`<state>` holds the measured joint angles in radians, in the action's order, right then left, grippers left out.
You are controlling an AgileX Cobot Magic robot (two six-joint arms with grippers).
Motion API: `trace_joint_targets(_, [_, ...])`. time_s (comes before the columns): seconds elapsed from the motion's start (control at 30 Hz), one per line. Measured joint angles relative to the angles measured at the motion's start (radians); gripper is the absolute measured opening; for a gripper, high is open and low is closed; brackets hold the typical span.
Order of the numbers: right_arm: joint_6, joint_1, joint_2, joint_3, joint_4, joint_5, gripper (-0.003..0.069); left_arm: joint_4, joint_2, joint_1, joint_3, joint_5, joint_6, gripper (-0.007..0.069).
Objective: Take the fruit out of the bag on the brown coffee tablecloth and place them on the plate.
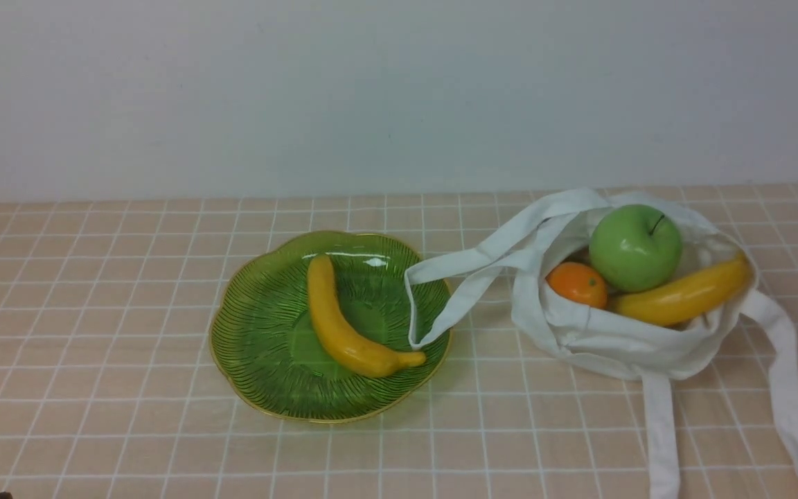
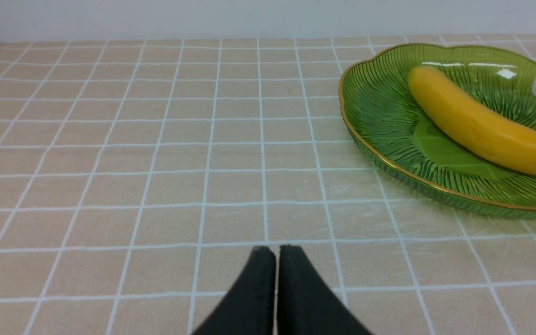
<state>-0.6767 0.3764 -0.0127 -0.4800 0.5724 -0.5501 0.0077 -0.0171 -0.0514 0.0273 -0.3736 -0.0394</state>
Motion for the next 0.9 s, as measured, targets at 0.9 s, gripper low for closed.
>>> trace_joint_targets(0.9, [0.597, 0.000, 0.018, 0.030, -0.538, 0.127, -0.0013, 0.000, 0.000, 0.000, 0.000, 0.000, 0.000, -0.0008])
